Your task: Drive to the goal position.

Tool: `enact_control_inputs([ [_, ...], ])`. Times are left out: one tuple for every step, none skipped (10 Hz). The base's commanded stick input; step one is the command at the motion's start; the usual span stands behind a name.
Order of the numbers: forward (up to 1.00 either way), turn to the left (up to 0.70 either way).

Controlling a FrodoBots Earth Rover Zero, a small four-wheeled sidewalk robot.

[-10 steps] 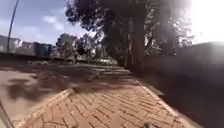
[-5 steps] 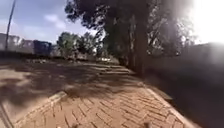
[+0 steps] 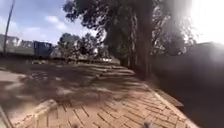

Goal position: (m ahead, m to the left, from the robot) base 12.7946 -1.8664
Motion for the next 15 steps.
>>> enact_control_inputs([
  [0.70, 0.00],
  [0.70, 0.00],
  [0.70, 0.00],
  [0.70, 0.00],
  [0.70, 0.00],
  [0.70, 0.00],
  [0.70, 0.00],
  [0.70, 0.00],
  [0.70, 0.00],
  [0.70, 0.00],
  [0.70, 0.00],
  [0.70, 0.00],
  [0.70, 0.00],
  [0.68, -0.01],
  [0.70, -0.13],
])
